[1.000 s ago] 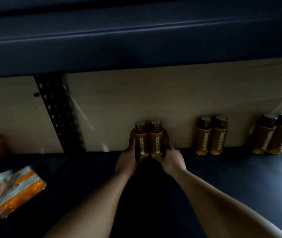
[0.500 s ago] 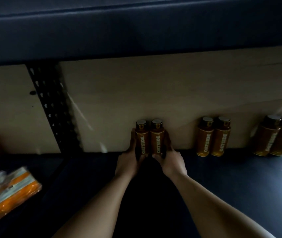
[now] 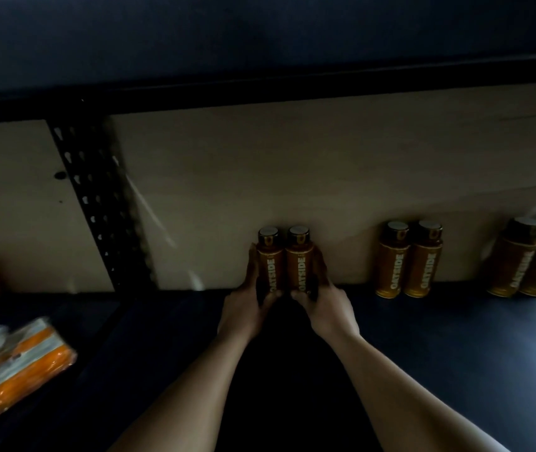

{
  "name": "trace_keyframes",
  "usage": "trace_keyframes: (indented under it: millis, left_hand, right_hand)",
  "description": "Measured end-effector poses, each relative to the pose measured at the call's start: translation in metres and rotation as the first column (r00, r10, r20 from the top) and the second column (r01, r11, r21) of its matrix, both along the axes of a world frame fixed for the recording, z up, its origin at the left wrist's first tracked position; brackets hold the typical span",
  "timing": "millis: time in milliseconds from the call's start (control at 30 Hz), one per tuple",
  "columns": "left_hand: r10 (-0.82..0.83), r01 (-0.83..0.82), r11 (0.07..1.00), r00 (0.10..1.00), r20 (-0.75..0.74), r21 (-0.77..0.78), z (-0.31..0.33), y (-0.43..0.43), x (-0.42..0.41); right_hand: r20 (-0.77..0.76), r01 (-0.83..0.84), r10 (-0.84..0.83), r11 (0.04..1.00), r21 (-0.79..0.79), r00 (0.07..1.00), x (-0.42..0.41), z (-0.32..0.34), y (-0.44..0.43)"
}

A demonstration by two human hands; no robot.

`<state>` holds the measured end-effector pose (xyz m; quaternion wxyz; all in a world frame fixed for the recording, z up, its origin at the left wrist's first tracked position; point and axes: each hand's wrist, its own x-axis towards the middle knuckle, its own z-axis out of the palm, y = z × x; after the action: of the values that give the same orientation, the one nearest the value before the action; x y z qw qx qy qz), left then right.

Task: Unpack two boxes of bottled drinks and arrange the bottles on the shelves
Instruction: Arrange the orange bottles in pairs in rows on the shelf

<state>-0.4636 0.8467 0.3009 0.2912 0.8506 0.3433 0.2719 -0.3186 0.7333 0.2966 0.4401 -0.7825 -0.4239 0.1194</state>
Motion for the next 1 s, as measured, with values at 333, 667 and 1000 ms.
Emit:
trace_keyframes:
  millis: [333,667,1000]
  left_hand:
    - [-0.083,0.082,0.992,0.997,-0.007,-0.095,0.016,-0.027,-0.026]
    - [-0.117,0.096,0.959,0.991,-0.063,-0.265,0.021,-0.129,-0.122]
    - [-0.055,0.079,0.991,0.977,-0.204,0.111,-0.034,-0.260,-0.194]
  right_hand:
    - [-0.131,-0.153,0.163,0.985,0.085,0.978,-0.009,0.017,-0.032]
    - [-0.198,-0.131,0.135,0.991,0.033,0.971,-0.068,0.012,-0.160]
    - [0.329,-0.017,0.072,0.986,-0.169,0.942,-0.152,-0.035,-0.286]
